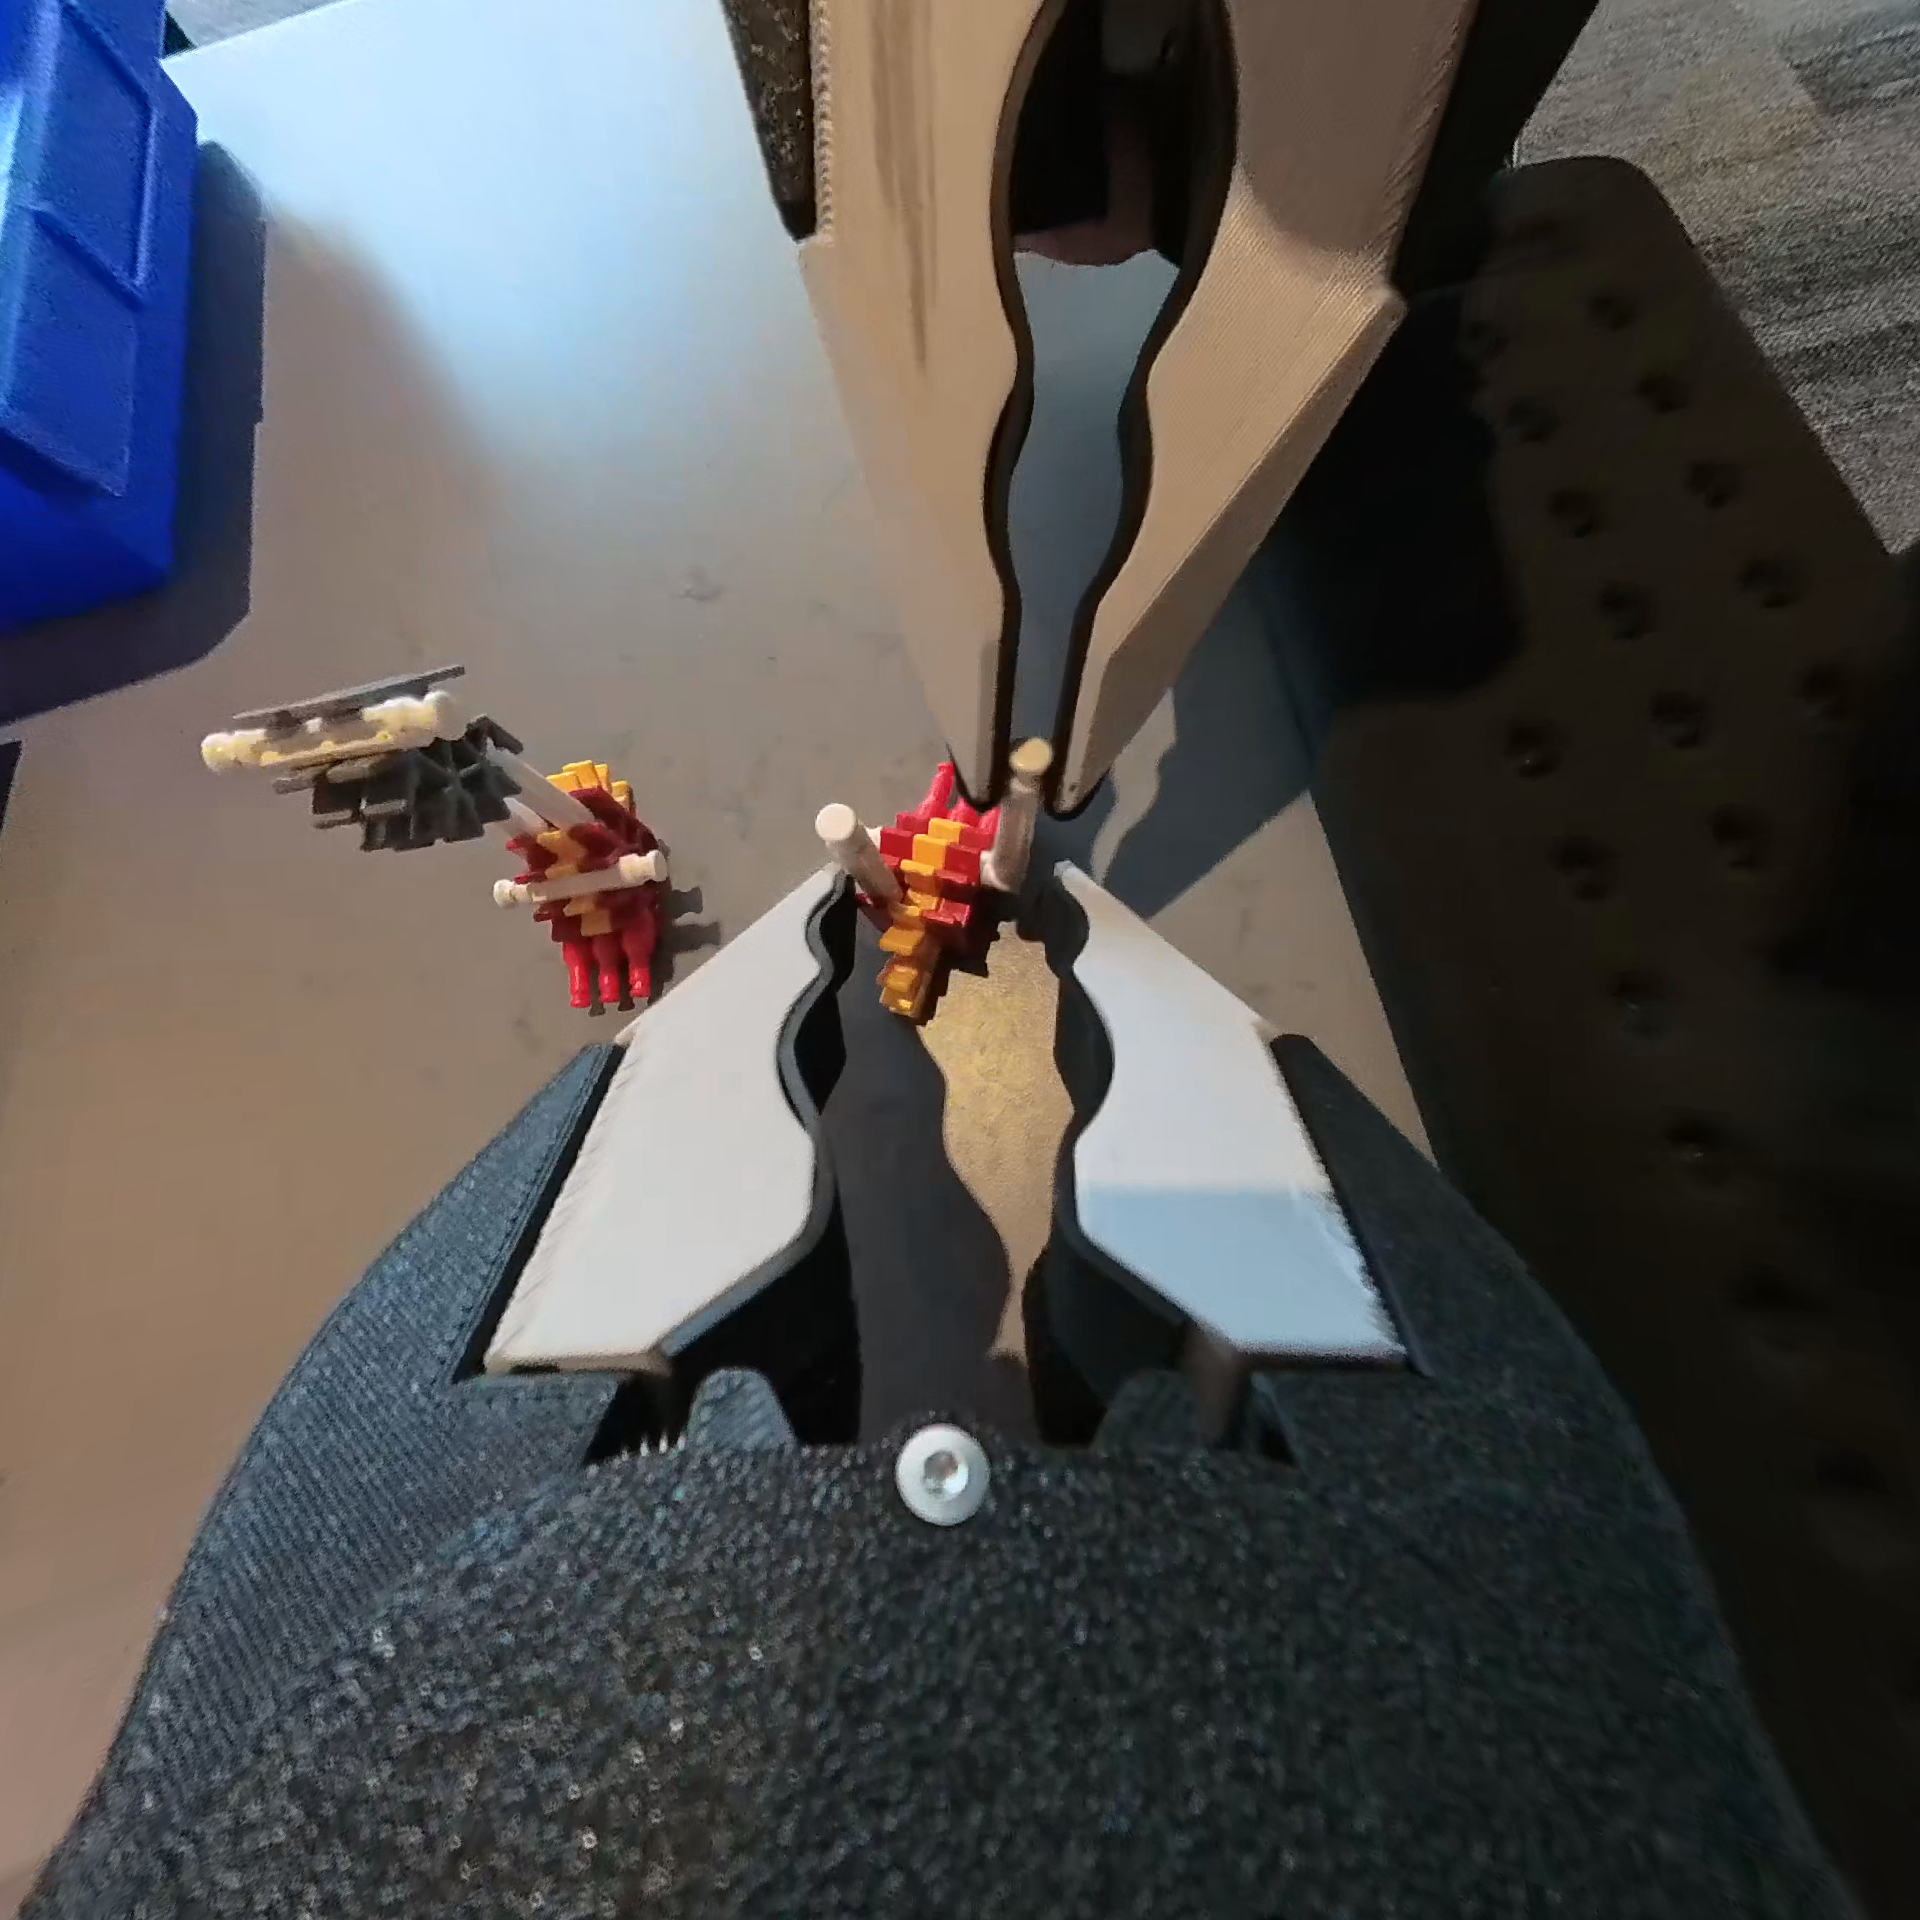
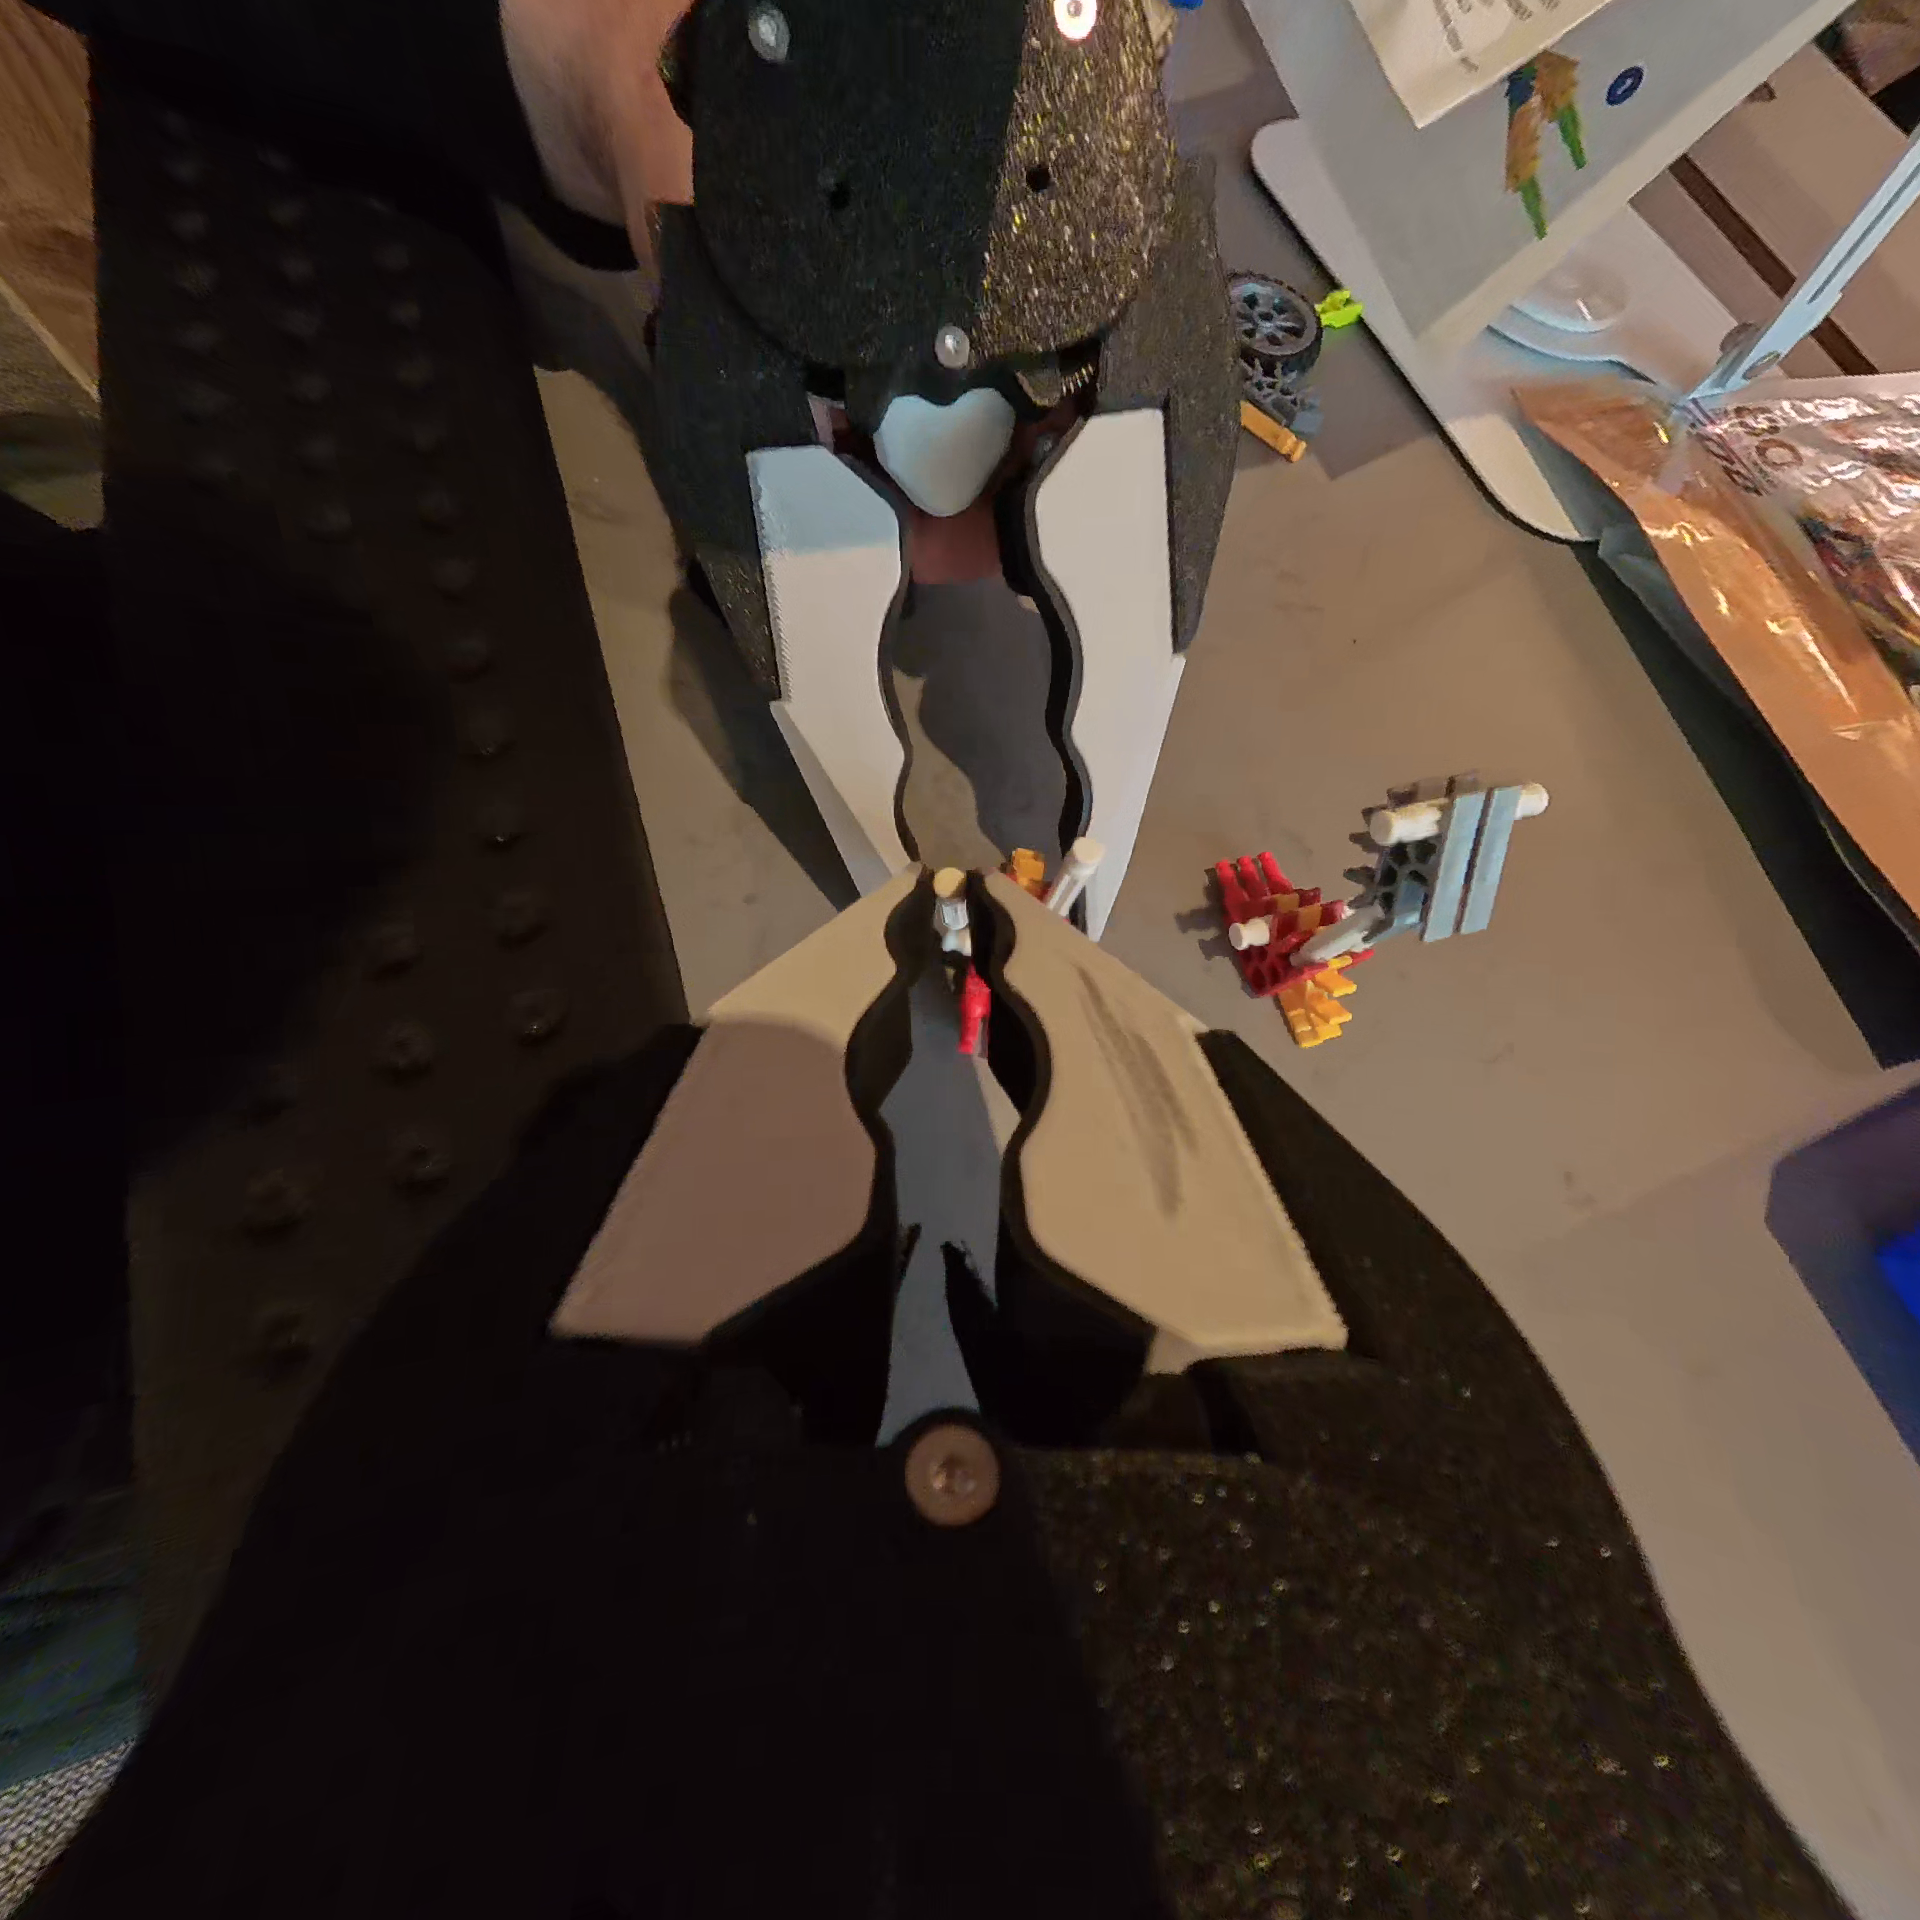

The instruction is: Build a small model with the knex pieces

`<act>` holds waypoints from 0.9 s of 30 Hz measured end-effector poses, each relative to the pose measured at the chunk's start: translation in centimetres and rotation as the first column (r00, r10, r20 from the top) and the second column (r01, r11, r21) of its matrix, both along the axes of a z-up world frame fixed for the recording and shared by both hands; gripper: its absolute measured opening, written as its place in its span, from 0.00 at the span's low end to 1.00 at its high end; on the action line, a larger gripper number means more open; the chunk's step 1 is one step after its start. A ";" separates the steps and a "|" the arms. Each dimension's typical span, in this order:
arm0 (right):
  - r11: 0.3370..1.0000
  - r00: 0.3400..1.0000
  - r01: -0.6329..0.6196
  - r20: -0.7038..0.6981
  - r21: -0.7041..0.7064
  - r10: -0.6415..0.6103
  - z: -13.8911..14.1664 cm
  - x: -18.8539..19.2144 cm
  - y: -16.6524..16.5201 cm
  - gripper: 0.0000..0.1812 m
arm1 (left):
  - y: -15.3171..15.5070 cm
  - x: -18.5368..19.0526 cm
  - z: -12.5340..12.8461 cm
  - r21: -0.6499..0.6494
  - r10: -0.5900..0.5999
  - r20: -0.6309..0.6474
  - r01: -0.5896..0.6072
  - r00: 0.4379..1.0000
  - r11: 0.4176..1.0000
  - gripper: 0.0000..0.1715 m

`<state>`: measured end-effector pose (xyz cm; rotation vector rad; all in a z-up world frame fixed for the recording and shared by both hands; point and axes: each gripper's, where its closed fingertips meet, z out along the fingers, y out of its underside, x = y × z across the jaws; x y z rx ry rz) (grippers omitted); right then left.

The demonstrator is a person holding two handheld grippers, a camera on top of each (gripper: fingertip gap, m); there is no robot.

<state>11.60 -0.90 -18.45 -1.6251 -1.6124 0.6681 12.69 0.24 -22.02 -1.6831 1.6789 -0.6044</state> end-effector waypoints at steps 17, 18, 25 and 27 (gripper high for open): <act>1.000 0.999 -0.012 0.035 0.008 0.012 -0.2 -0.3 0.2 0.03 | -0.1 -0.1 0.0 0.007 0.039 0.002 -0.039 0.999 0.999 0.14; 1.000 0.999 -0.012 0.039 0.016 0.011 -0.3 -0.3 0.2 0.03 | 0.0 -0.1 0.0 0.012 0.042 0.004 -0.042 0.999 0.999 0.14; 0.999 0.999 -0.014 0.048 0.050 0.011 -0.1 -0.3 0.1 0.03 | -0.2 0.3 0.2 0.045 0.035 0.012 -0.036 0.999 0.998 0.12; 0.998 0.999 -0.011 0.051 0.059 0.008 -0.1 -0.2 0.1 0.03 | -0.1 0.4 0.2 0.044 0.038 0.013 -0.039 0.999 0.998 0.12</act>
